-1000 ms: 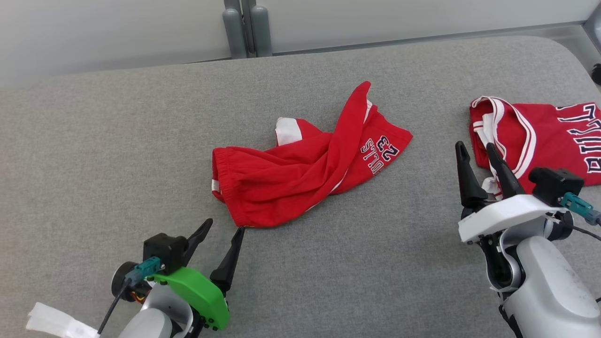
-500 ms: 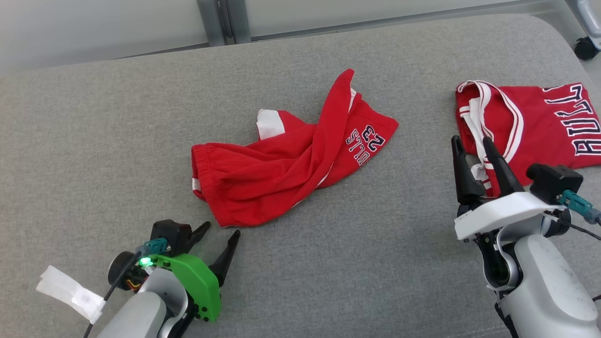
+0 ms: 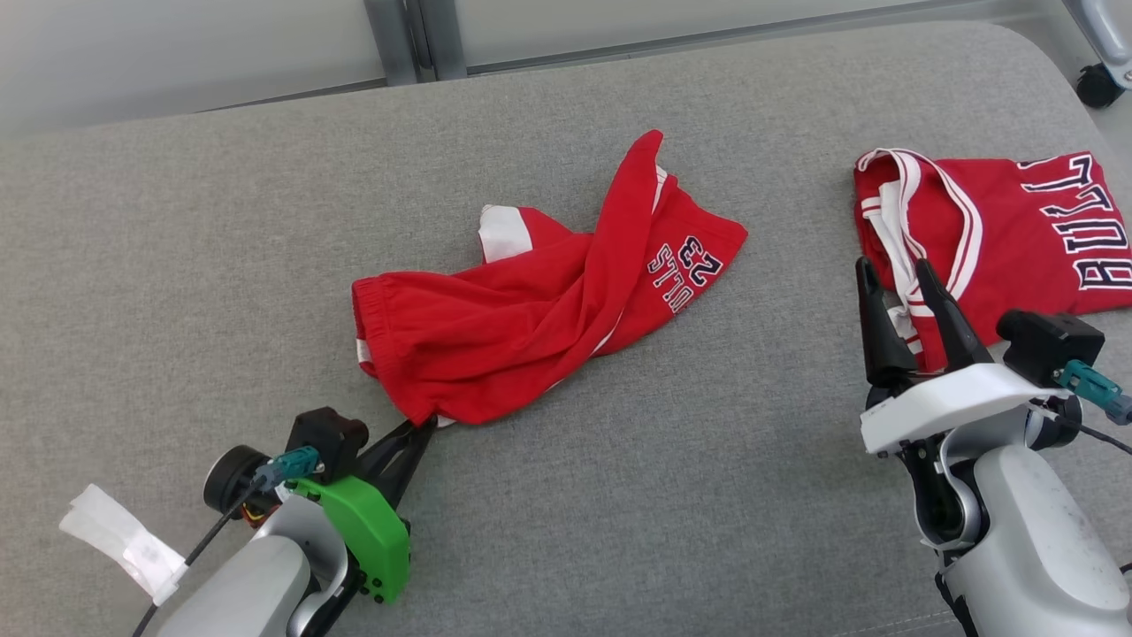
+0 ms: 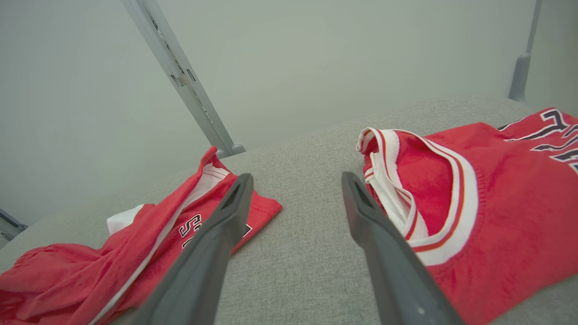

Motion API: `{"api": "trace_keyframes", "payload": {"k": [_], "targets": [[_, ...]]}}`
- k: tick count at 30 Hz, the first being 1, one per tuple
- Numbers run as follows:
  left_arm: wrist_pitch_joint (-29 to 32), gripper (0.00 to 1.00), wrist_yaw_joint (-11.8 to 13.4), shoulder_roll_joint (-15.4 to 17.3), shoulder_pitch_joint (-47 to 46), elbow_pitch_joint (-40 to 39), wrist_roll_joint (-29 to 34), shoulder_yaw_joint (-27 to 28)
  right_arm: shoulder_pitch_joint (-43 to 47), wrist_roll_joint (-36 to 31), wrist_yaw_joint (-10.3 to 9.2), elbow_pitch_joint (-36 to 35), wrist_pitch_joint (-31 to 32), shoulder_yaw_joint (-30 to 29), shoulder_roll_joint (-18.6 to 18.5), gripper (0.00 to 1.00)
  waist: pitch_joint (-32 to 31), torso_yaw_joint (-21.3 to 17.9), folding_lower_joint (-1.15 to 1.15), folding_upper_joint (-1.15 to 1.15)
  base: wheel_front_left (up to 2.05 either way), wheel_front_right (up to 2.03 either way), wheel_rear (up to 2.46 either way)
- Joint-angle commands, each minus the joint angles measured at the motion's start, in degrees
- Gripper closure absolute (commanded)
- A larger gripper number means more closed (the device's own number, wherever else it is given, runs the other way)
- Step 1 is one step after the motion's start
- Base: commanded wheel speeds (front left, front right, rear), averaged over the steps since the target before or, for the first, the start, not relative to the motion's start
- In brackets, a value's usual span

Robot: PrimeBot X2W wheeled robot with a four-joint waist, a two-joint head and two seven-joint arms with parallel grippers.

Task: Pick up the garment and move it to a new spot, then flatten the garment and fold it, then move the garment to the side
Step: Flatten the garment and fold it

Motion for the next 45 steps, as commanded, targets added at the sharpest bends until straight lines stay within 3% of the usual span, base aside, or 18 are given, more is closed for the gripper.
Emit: {"api": "trace_keyframes", "payload": {"k": [1, 8, 15, 18, 22, 26, 32, 33, 34, 35, 36, 42, 45], "targets": [[-1.05, 1.00, -0.13, 0.58, -0.80, -0.46, -1.09, -0.13, 1.06, -0.40, 0.00, -0.05, 0.21, -0.25, 0.06, 0.00, -0.45, 0.38, 0.00, 0.00, 0.00, 0.00, 0.00], [0.05, 1.00, -0.12, 3.13, 1.57, -8.43, -8.36, -0.77, 2.66, -0.50, 0.00, 0.57, 0.78, -1.67, -0.22, 0.00, -2.82, 2.56, 0.00, 0.00, 0.00, 0.00, 0.00], [9.62, 1.00, 0.34, 8.99, 6.41, -20.50, -19.53, 0.89, 3.88, -0.32, 0.00, 0.74, 2.35, -2.46, -0.48, 0.00, -4.78, 4.81, 0.00, 0.00, 0.00, 0.00, 0.00], [14.19, 1.00, 1.69, 11.90, 9.78, -25.94, -25.52, 2.17, 4.35, -0.06, 0.00, 0.58, 3.37, -2.66, -0.58, 0.00, -5.07, 5.33, 0.00, 0.00, 0.00, 0.00, 0.00], [17.99, 1.00, 2.90, 15.68, 13.29, -30.93, -29.07, 2.13, 4.84, 0.02, 0.00, 0.37, 4.16, -3.02, -0.76, 0.00, -5.13, 5.64, 0.00, 0.00, 0.00, 0.00, 0.00], [18.90, 1.00, 3.20, 17.20, 15.66, -30.48, -28.68, 0.90, 5.31, 0.10, 0.00, -0.08, 4.79, -3.41, -1.05, 0.00, -5.12, 5.60, 0.00, 0.00, 0.00, 0.00, 0.00], [15.01, 1.00, 4.45, 14.77, 16.19, -22.77, -25.18, -0.11, 6.23, 0.00, 0.00, -0.83, 5.51, -3.92, -1.37, 0.00, -5.66, 5.39, 0.00, 0.00, 0.00, 0.00, 0.00], [13.85, 0.74, 4.27, 14.07, 15.90, -21.51, -24.43, -0.19, 6.42, -0.08, 0.00, -0.97, 5.60, -4.12, -1.40, 0.00, -5.86, 5.50, 0.00, 0.00, 0.00, 0.00, 0.00], [12.90, 0.60, 4.11, 13.68, 15.65, -20.62, -23.89, -0.27, 6.67, -0.20, 0.00, -1.15, 5.75, -4.27, -1.44, 0.00, -5.99, 5.58, 0.00, 0.00, 0.00, 0.00, 0.00], [11.65, 0.04, 3.95, 13.17, 15.30, -19.67, -23.36, -0.19, 6.92, -0.38, 0.00, -1.46, 5.76, -4.35, -1.42, 0.00, -6.11, 5.73, 0.00, 0.00, 0.00, 0.00, 0.00], [10.60, 0.00, 3.97, 12.58, 14.93, -19.36, -23.01, 0.13, 7.08, -0.49, 0.00, -1.70, 5.90, -4.31, -1.39, 0.00, -6.20, 5.90, 0.00, 0.00, 0.00, 0.00, 0.00], [5.79, 0.00, 5.47, 11.81, 14.40, -19.36, -20.56, 1.29, 8.18, -0.83, 0.00, -3.46, 6.55, -4.32, -1.69, 0.00, -6.86, 8.10, 0.00, 0.00, 0.00, 0.00, 0.00], [2.42, 0.00, 8.10, 12.09, 14.56, -20.57, -18.63, 2.57, 8.46, -1.19, 0.00, -3.81, 6.65, -4.79, -1.73, 0.00, -7.23, 9.55, 0.00, 0.00, 0.00, 0.00, 0.00]]}}
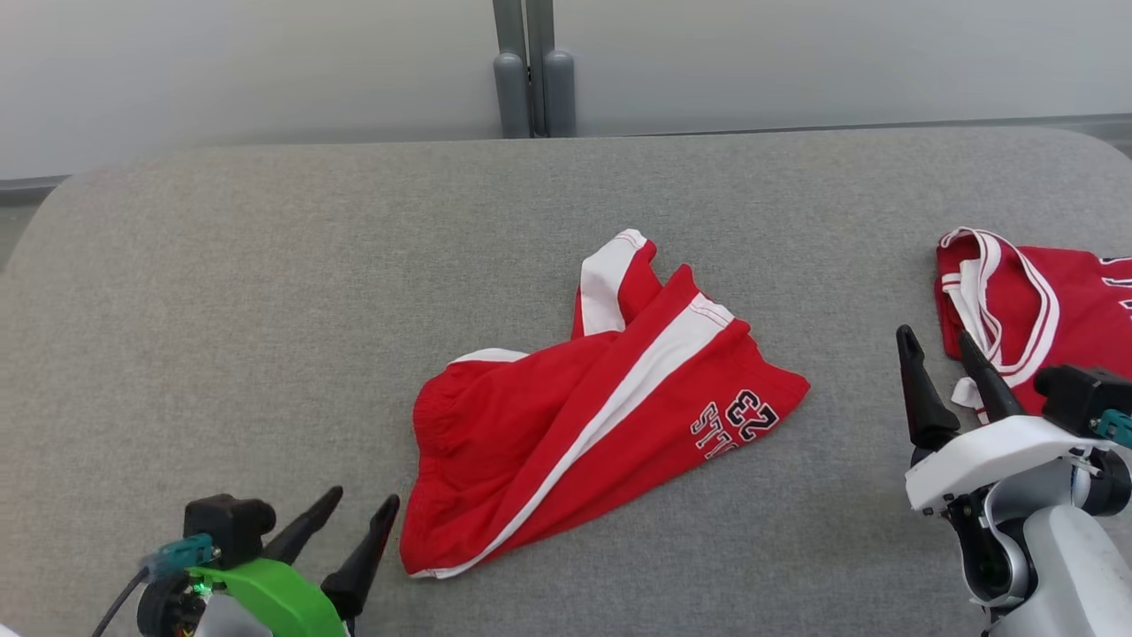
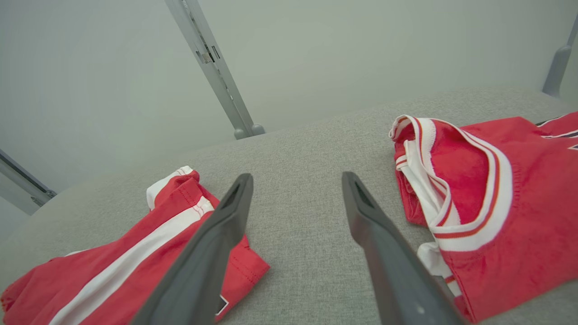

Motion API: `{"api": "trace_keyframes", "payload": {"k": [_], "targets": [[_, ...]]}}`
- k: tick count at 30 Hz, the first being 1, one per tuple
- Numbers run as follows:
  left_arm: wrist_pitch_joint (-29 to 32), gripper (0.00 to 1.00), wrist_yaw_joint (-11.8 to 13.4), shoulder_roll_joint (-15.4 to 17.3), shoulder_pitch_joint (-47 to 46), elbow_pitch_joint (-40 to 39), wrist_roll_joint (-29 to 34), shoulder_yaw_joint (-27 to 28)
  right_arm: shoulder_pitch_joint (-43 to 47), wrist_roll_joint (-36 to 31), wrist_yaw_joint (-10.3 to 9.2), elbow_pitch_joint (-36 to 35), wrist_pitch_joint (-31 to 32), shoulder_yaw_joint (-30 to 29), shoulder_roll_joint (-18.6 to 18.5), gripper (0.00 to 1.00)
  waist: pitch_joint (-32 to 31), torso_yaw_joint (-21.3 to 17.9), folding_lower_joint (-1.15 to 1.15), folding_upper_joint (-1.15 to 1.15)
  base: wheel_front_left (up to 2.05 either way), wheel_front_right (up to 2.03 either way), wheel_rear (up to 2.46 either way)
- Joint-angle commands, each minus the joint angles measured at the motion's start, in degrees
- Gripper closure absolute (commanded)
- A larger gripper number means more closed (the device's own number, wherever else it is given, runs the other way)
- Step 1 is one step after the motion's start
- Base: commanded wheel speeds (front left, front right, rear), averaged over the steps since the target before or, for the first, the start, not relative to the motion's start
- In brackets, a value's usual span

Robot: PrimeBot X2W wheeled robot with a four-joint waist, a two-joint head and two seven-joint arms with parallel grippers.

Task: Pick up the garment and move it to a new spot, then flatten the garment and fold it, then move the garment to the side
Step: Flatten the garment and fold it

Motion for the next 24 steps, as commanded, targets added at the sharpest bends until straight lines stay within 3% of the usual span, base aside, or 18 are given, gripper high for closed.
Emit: {"api": "trace_keyframes", "payload": {"k": [1, 9, 16, 19, 24], "targets": [[-1.81, 0.00, 1.44, 0.24, -0.09, -0.54, 1.21, 0.88, 0.77, -0.50, 0.00, -0.43, 0.03, -0.19, -0.11, 0.00, -0.52, 1.49, 0.00, 0.00, 0.00, 0.00, 0.00], [-9.18, 0.00, 8.45, -2.09, 1.17, -2.29, 6.19, 5.15, 1.64, -1.84, 0.00, -0.67, -1.89, 0.53, 0.16, 0.00, -1.56, 3.11, 0.00, 0.00, 0.00, 0.00, 0.00], [-9.95, 0.00, 14.28, -6.53, 4.04, -4.37, 15.92, 14.35, 2.77, -4.73, 0.00, -1.15, -6.70, -0.35, 1.38, 0.00, -2.85, 2.23, 0.00, 0.00, 0.00, 0.00, 0.00], [-9.97, 0.00, 14.10, -8.84, 7.10, -5.20, 19.05, 18.80, 3.75, -6.14, 0.00, -1.78, -8.06, -0.46, 2.04, 0.00, -4.08, 1.44, 0.00, 0.00, 0.00, 0.00, 0.00], [-9.98, 0.00, 11.46, -11.95, 10.93, -5.09, 23.07, 22.96, 5.67, -9.08, 0.00, -3.21, -9.24, 0.15, 2.51, 0.00, -5.19, -0.09, 0.00, 0.00, 0.00, 0.00, 0.00]]}}
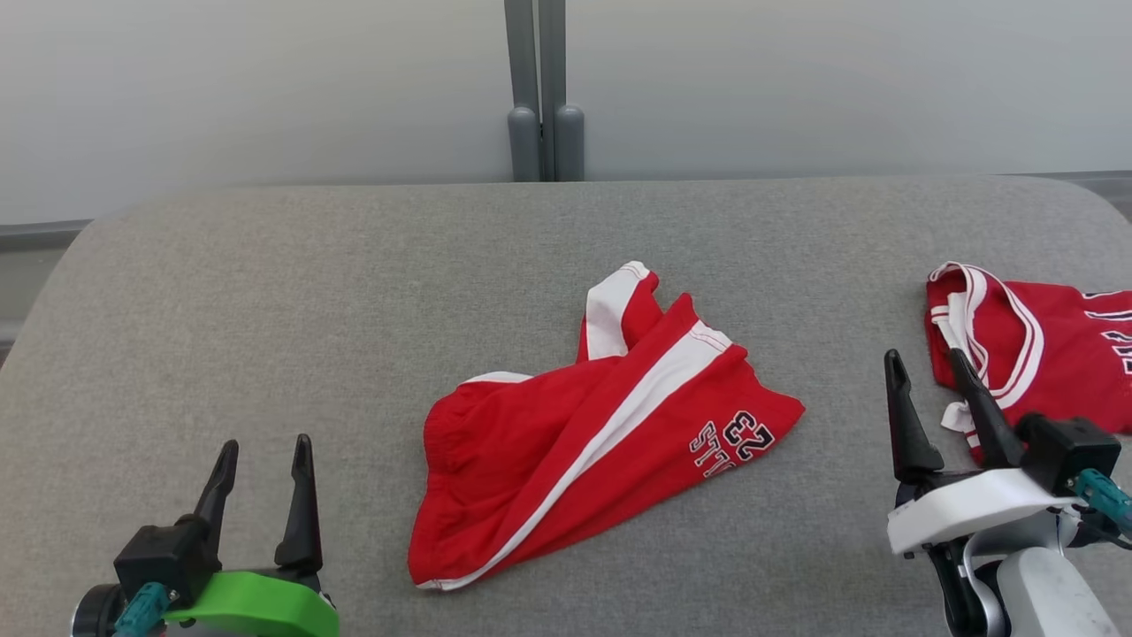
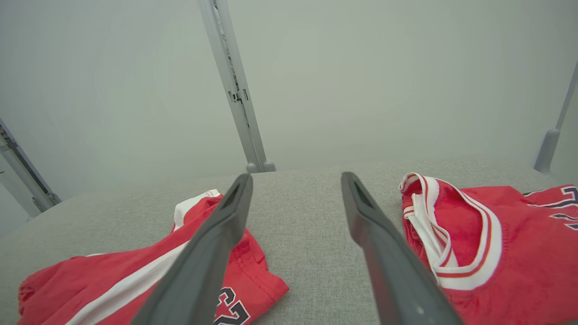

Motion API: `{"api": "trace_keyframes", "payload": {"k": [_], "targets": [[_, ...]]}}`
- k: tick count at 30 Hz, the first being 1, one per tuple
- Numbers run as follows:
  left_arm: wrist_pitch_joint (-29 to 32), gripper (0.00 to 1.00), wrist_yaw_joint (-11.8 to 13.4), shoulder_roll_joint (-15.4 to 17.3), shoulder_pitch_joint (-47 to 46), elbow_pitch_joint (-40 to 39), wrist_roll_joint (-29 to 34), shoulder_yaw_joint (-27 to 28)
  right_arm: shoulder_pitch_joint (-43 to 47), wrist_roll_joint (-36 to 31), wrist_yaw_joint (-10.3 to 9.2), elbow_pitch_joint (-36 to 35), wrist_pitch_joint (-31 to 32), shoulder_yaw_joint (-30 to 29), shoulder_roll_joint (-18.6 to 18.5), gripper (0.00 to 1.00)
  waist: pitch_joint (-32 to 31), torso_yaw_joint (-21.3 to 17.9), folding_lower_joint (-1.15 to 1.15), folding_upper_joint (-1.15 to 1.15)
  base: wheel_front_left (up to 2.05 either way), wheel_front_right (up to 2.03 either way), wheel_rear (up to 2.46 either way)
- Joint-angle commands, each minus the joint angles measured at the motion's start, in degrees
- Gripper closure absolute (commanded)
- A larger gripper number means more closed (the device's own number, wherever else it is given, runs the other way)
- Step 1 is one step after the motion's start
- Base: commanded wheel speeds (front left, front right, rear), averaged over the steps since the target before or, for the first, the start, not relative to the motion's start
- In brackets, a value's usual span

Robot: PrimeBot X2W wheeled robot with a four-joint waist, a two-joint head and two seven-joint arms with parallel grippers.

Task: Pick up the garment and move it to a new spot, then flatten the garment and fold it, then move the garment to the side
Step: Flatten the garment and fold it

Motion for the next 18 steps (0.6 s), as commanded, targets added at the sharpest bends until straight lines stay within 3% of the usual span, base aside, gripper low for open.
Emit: {"api": "trace_keyframes", "payload": {"k": [1, 8, 18], "targets": [[-0.26, 0.00, -0.83, -0.62, 1.01, 0.19, 1.11, 0.76, 1.12, -0.45, 0.00, -0.24, -0.40, -0.01, 0.21, 0.00, -0.66, -0.89, 0.00, 0.00, 0.00, 0.00, 0.00], [-0.27, 0.00, -4.51, -3.42, 1.99, 1.44, 4.55, 3.81, 1.37, -1.05, 0.00, 0.14, -0.71, 0.33, 0.89, 0.00, -0.77, -1.37, 0.00, 0.00, 0.00, 0.00, 0.00], [-0.27, 0.00, -7.42, -5.80, 2.54, 2.45, 7.38, 6.90, 0.83, -0.84, 0.00, 0.95, -0.70, 0.68, 0.31, 0.00, -0.97, -0.88, 0.00, 0.00, 0.00, 0.00, 0.00]]}}
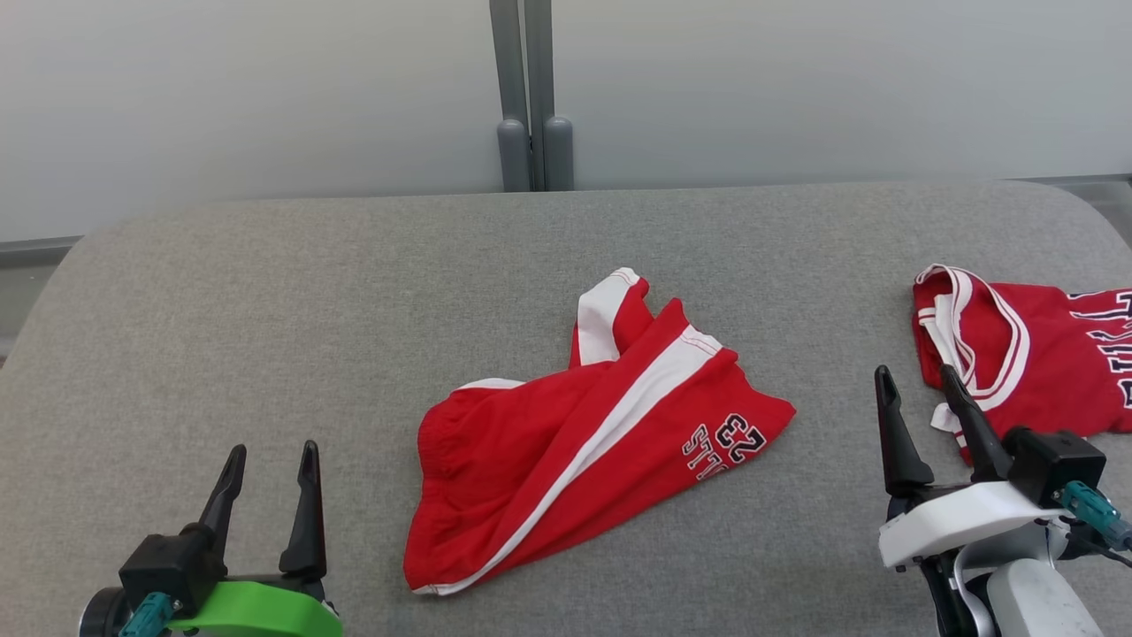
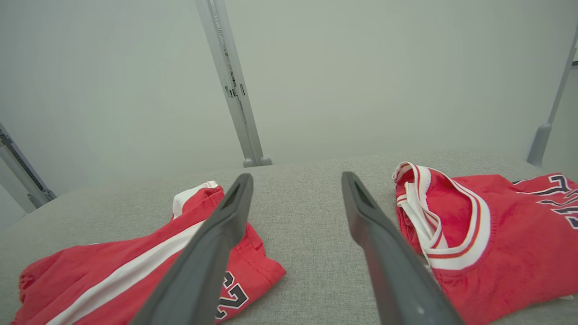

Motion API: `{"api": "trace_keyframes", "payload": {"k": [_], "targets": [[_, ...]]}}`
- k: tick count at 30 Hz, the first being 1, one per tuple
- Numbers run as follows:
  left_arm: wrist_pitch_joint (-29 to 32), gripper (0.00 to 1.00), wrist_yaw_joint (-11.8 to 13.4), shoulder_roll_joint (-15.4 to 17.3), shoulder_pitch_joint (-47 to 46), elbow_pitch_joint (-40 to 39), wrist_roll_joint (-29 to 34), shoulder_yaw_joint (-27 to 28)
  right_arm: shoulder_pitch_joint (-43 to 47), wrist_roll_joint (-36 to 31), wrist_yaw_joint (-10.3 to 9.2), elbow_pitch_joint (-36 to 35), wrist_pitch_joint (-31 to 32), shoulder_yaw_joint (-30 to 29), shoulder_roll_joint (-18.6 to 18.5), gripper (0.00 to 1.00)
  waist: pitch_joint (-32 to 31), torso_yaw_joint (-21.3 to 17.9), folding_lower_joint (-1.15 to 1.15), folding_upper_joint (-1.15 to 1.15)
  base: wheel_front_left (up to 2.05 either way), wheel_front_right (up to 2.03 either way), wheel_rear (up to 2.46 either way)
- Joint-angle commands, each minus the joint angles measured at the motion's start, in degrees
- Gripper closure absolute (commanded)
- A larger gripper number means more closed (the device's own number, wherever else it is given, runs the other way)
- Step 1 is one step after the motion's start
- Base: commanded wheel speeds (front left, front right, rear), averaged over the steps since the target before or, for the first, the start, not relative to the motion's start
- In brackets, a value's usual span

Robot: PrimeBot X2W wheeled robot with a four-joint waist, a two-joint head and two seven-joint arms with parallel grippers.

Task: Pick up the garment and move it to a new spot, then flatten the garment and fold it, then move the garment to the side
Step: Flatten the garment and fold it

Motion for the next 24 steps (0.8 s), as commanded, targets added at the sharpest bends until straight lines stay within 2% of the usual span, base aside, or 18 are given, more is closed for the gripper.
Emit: {"api": "trace_keyframes", "payload": {"k": [1, 13, 19, 24], "targets": [[-0.27, 0.00, -0.41, -0.44, 0.86, 0.11, 0.92, 0.57, -0.30, 0.00, 0.00, 0.16, -0.21, 0.12, -0.37, 0.00, -0.02, 0.07, 0.00, 0.00, 0.00, 0.00, 0.00], [-0.27, 0.00, -2.38, -2.35, 1.01, 1.27, 3.08, 2.93, -0.48, -0.42, 0.00, 0.04, -0.23, -0.19, -0.40, 0.00, -0.07, 0.16, 0.00, 0.00, 0.00, 0.00, 0.00], [-0.18, 0.00, -3.42, -2.89, 0.55, 2.10, 3.85, 2.76, -2.41, 0.48, 0.00, -0.15, 0.08, 2.13, -1.14, 0.00, 0.34, 0.90, 0.00, 0.00, 0.00, 0.00, 0.00], [5.72, 0.00, -6.57, -2.74, -0.74, 3.26, 1.40, 0.12, -6.80, 3.74, 0.00, 1.16, 4.73, 6.37, -4.24, 0.00, 1.86, 2.99, 0.00, 0.00, 0.00, 0.00, 0.00]]}}
